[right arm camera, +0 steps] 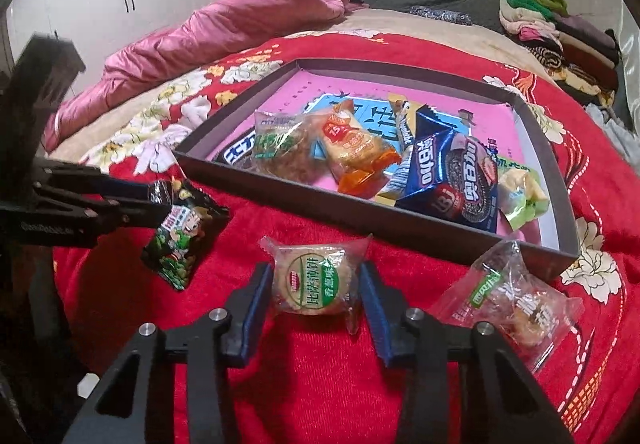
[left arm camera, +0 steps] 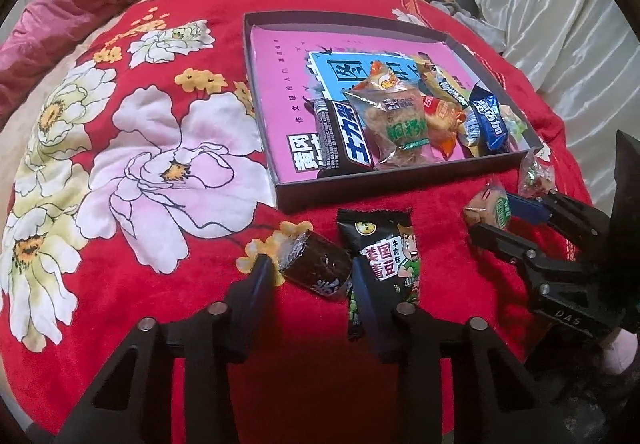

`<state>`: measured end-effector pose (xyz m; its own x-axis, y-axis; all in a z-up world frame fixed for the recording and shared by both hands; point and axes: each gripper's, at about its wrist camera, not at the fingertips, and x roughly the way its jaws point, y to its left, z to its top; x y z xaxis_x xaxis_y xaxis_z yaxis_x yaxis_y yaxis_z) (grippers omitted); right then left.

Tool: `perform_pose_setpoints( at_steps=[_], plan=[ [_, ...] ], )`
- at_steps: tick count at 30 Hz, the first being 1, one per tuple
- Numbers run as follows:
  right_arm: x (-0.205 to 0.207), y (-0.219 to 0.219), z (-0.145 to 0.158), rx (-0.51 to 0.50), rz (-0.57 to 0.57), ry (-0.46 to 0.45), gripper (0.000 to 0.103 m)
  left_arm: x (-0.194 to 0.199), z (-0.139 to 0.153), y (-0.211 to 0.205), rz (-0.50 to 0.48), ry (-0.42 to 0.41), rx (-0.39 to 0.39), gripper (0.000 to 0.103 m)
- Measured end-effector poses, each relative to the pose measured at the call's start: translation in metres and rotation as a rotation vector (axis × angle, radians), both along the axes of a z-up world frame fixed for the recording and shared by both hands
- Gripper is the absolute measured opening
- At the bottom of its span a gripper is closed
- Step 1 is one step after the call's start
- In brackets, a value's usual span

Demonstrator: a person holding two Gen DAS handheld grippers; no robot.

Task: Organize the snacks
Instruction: 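Grasp the dark chocolate roll with the left gripper while the right grasps the round cookie pack, then lift the chocolate roll with the left gripper while the right carries the cookie pack over the tray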

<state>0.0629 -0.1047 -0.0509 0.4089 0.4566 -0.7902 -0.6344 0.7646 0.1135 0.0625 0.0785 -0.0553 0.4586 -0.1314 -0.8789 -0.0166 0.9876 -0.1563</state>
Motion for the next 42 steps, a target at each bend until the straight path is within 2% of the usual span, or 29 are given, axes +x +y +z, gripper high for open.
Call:
perform_pose_setpoints(
  at_steps=[8, 16, 23, 27, 31, 37, 42],
  plan=[
    [0.002, -0.011, 0.011, 0.055, -0.017, 0.008, 0.044, 0.000, 0.000, -0.001, -0.002, -0.001, 0.003, 0.038],
    [0.001, -0.011, 0.012, 0.062, -0.003, 0.010, 0.043, -0.001, 0.001, 0.007, 0.027, -0.002, -0.060, 0.038],
    [-0.001, 0.001, 0.002, 0.004, 0.046, -0.007, 0.044, -0.002, 0.003, 0.009, 0.035, -0.003, -0.074, 0.038],
    [-0.003, 0.012, -0.006, -0.070, 0.085, -0.038, 0.048, -0.003, 0.006, 0.011, 0.048, -0.009, -0.088, 0.038],
    [-0.009, 0.020, -0.005, -0.120, 0.133, -0.086, 0.042, -0.005, 0.011, 0.013, 0.057, -0.022, -0.093, 0.038],
    [-0.016, 0.012, 0.021, -0.030, 0.139, -0.126, 0.041, -0.008, 0.027, 0.015, 0.069, -0.062, -0.103, 0.038],
    [-0.016, -0.005, 0.047, 0.058, 0.094, -0.184, 0.041, -0.009, 0.041, 0.013, 0.071, -0.096, -0.106, 0.038]
  ],
)
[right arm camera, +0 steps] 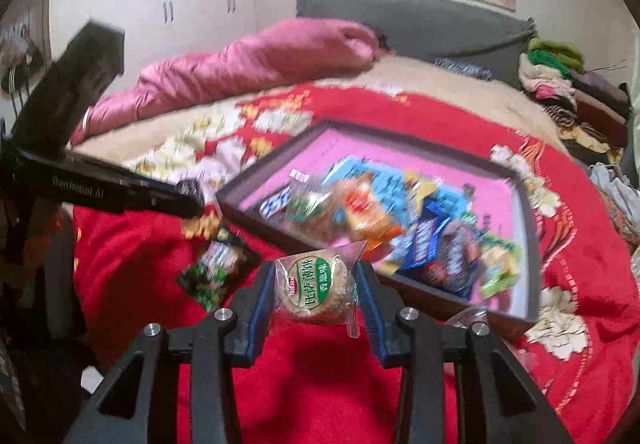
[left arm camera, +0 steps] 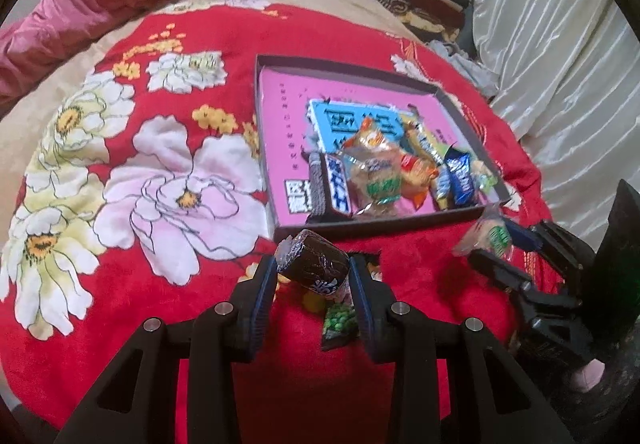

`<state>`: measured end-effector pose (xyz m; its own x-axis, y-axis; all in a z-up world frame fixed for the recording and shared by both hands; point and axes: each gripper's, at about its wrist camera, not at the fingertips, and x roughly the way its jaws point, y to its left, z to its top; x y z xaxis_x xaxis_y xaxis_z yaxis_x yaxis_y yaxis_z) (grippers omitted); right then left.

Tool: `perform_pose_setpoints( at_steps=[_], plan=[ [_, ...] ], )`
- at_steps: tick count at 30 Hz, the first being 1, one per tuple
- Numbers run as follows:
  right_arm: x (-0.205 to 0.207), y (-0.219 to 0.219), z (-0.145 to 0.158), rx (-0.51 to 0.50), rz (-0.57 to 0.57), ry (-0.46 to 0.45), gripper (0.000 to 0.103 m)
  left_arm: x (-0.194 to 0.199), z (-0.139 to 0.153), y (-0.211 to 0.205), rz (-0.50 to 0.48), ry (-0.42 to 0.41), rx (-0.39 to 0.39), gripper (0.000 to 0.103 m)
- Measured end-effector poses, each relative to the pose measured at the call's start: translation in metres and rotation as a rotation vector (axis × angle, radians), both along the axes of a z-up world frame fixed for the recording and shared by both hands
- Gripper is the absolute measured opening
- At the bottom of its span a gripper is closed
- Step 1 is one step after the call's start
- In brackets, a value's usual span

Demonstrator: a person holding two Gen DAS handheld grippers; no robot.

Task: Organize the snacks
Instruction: 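Lift the chocolate roll with the left gripper while the right carries the cookie pack over the tray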

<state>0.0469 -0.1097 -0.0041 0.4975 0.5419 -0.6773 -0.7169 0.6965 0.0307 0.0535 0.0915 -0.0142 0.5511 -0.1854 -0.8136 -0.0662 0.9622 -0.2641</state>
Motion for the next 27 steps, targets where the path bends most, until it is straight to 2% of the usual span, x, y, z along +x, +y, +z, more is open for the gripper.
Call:
perform_pose_setpoints(
  at_steps=[13, 27],
  plan=[
    [0.032, -0.055, 0.023, 0.121, -0.181, -0.016, 0.041, 0.012, 0.020, -0.009, 0.012, -0.053, 0.007, 0.038],
    [0.061, -0.095, 0.027, 0.177, -0.304, -0.023, 0.041, 0.046, 0.023, -0.049, -0.038, -0.070, 0.013, 0.038]
  ],
)
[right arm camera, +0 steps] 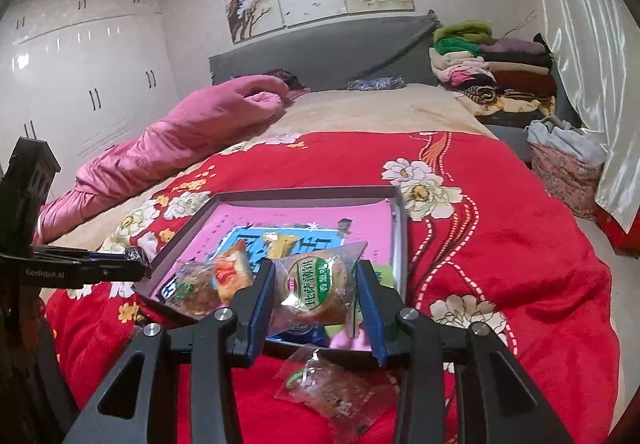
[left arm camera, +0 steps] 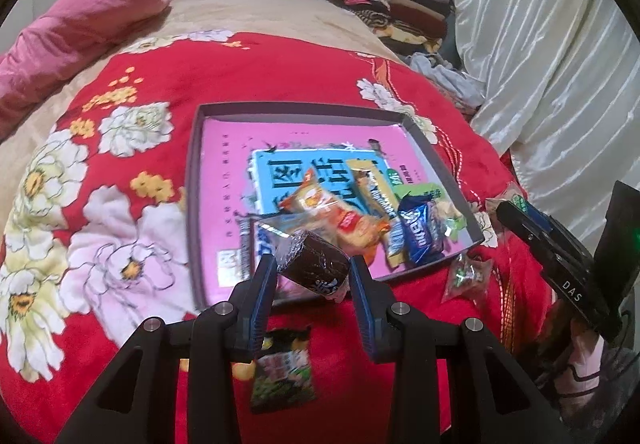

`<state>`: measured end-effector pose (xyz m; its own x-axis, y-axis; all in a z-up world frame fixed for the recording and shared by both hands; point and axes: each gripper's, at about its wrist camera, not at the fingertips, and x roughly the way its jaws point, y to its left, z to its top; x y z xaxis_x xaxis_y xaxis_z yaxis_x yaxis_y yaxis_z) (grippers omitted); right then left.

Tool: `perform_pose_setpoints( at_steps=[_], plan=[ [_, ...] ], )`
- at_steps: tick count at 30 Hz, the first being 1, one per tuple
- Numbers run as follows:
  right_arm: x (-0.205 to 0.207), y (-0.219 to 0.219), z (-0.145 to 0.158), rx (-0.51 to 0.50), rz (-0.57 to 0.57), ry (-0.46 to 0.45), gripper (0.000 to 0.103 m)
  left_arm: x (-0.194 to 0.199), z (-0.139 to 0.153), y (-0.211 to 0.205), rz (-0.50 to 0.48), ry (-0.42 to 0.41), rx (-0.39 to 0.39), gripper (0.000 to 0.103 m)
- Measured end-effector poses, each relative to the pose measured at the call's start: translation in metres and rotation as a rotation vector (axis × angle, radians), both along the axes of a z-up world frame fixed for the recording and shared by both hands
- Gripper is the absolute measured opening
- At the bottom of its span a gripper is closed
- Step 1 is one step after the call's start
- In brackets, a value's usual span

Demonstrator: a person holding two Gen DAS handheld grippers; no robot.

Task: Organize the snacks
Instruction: 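Lift the chocolate roll with the left gripper while the right carries the cookie pack over the tray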

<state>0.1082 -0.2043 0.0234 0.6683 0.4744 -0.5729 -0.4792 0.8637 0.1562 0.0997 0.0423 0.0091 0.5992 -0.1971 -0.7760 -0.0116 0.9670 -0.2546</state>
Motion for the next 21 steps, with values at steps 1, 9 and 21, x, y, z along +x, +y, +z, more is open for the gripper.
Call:
perform_pose_setpoints(
  at_steps=[1, 9, 21],
  plan=[
    [0.002, -0.001, -0.001, 0.002, -0.004, 0.004, 0.041, 0.002, 0.000, -0.003, -0.005, 0.000, -0.001, 0.038],
    [0.013, -0.006, -0.009, 0.011, -0.037, 0.029, 0.041, 0.021, -0.008, -0.023, -0.027, 0.013, 0.014, 0.038],
    [0.025, 0.001, -0.020, -0.026, -0.032, 0.053, 0.041, 0.037, -0.027, -0.044, -0.061, 0.042, 0.041, 0.038]
  ],
)
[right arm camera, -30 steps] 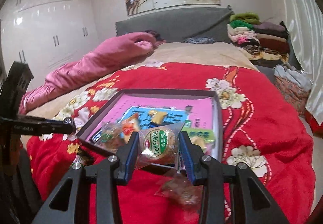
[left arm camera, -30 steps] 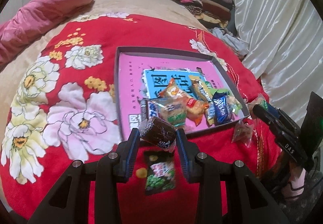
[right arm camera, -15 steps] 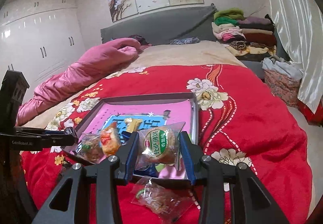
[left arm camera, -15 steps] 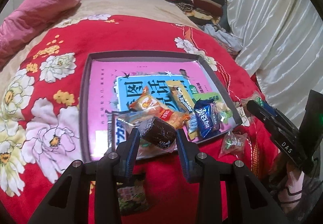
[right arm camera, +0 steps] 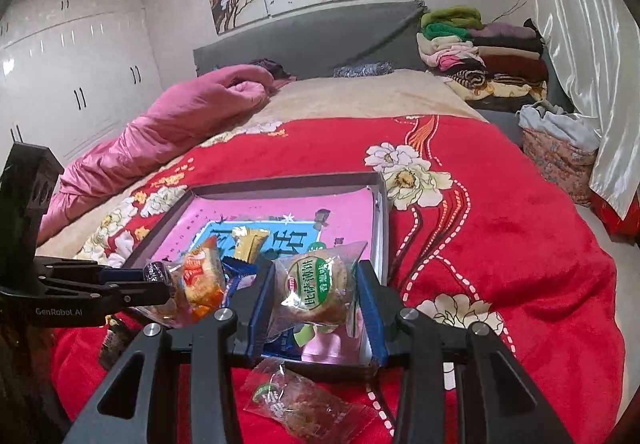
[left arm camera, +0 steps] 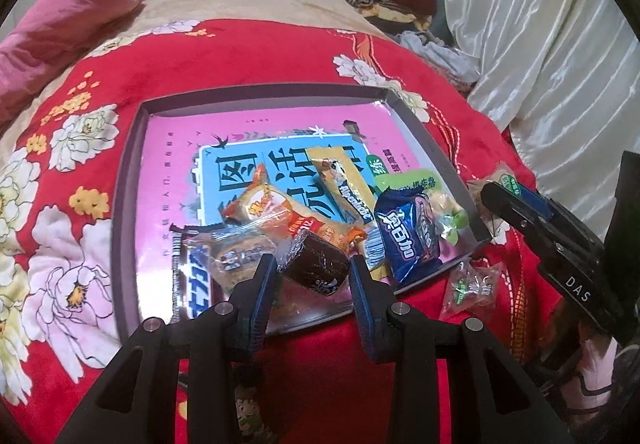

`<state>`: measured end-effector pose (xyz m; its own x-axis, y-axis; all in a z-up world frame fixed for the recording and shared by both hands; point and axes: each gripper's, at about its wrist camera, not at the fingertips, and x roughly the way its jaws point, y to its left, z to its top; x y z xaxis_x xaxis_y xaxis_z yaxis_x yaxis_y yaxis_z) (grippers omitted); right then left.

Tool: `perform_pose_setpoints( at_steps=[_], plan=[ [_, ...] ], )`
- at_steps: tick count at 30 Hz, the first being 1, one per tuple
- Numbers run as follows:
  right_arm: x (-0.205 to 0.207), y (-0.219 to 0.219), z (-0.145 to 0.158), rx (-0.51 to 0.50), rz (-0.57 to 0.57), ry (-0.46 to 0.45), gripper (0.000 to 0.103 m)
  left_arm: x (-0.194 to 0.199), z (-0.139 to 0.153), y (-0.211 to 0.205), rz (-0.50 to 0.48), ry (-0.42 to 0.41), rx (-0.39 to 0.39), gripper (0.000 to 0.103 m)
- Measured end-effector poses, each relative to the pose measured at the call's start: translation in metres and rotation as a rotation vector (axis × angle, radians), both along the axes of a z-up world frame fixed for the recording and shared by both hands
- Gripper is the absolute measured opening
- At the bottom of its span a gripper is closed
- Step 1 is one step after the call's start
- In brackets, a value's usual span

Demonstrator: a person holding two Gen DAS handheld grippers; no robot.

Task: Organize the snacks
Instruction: 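Lift the chocolate roll with the left gripper while the right carries the cookie pack over the tray, then lower the chocolate roll into the tray and open the left gripper while the right releases the cookie pack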

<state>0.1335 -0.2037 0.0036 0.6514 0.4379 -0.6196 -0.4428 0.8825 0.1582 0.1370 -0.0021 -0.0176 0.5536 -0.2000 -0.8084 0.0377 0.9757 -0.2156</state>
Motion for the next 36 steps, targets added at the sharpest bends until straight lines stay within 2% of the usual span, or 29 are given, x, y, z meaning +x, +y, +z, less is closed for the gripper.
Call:
perform_pose_setpoints(
  at_steps=[16, 36],
  plan=[
    [0.001, 0.021, -0.019, -0.073, 0.052, 0.041, 0.041, 0.003, -0.007, -0.007, -0.021, 0.001, 0.009, 0.038],
    [0.006, 0.025, -0.028, -0.066, 0.057, 0.079, 0.043, 0.004, -0.008, -0.002, -0.008, 0.004, -0.014, 0.038]
  ],
)
